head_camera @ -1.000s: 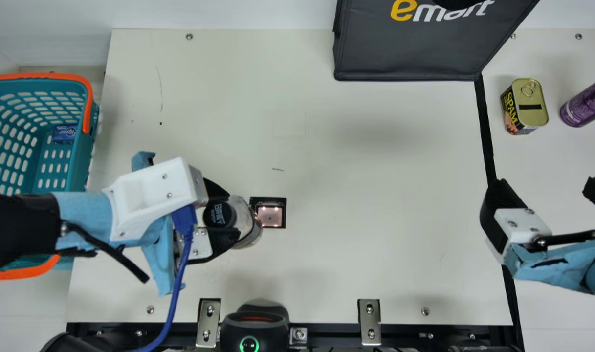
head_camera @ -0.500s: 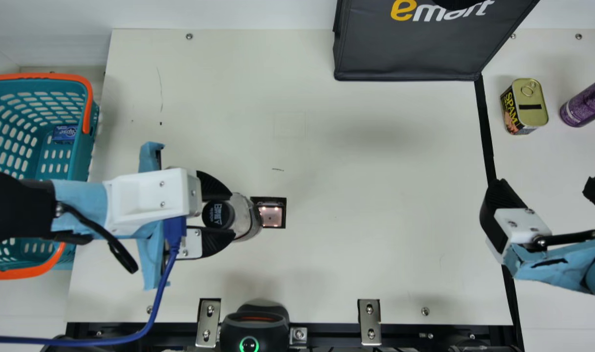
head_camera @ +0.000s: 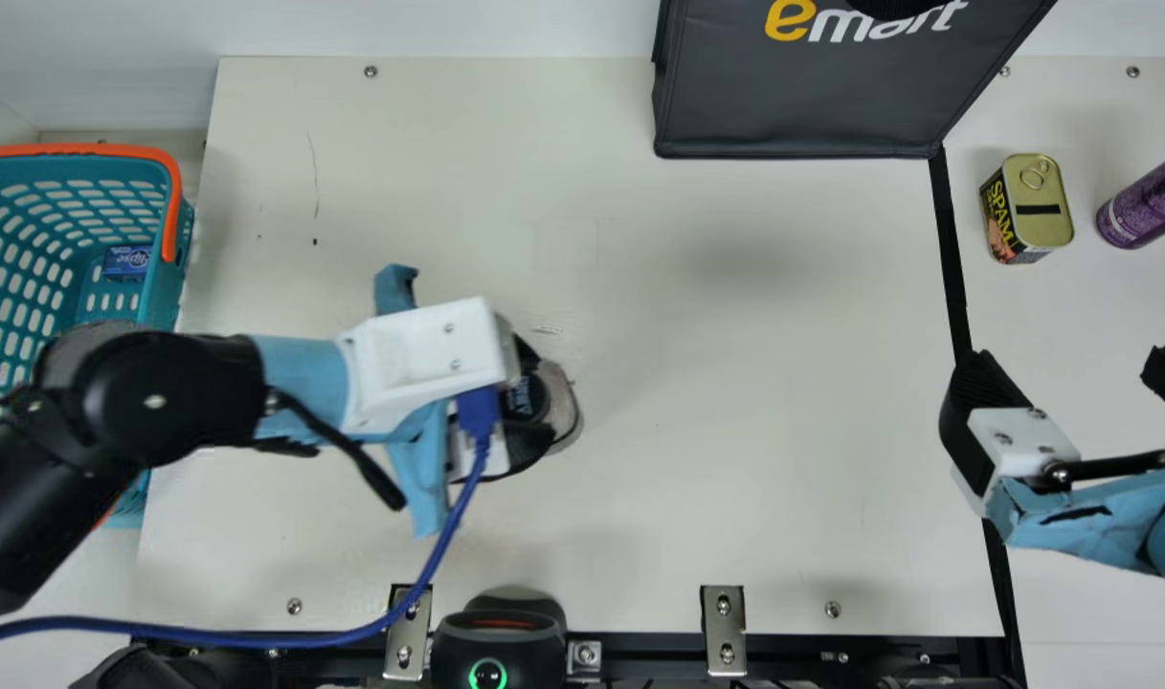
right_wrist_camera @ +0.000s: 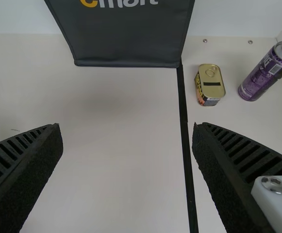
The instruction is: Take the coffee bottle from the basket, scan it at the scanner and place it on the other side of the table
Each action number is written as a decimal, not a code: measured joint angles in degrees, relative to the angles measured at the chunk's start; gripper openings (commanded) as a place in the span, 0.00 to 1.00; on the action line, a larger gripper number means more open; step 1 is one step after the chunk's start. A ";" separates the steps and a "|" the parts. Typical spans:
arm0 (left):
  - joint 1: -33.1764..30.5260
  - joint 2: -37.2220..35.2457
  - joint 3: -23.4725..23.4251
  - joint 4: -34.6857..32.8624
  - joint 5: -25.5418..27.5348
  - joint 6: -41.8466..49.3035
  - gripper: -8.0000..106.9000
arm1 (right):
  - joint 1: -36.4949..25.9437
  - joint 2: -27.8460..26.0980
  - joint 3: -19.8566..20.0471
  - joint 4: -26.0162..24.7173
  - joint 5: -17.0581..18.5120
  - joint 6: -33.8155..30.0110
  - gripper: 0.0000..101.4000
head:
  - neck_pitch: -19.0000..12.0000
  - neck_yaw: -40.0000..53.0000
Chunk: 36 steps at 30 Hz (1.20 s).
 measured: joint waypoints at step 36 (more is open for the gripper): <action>-7.46 17.78 -11.08 5.33 -9.37 -18.92 0.55 | 0.00 0.00 0.00 0.00 -0.16 0.00 0.94 | 0.00 -0.09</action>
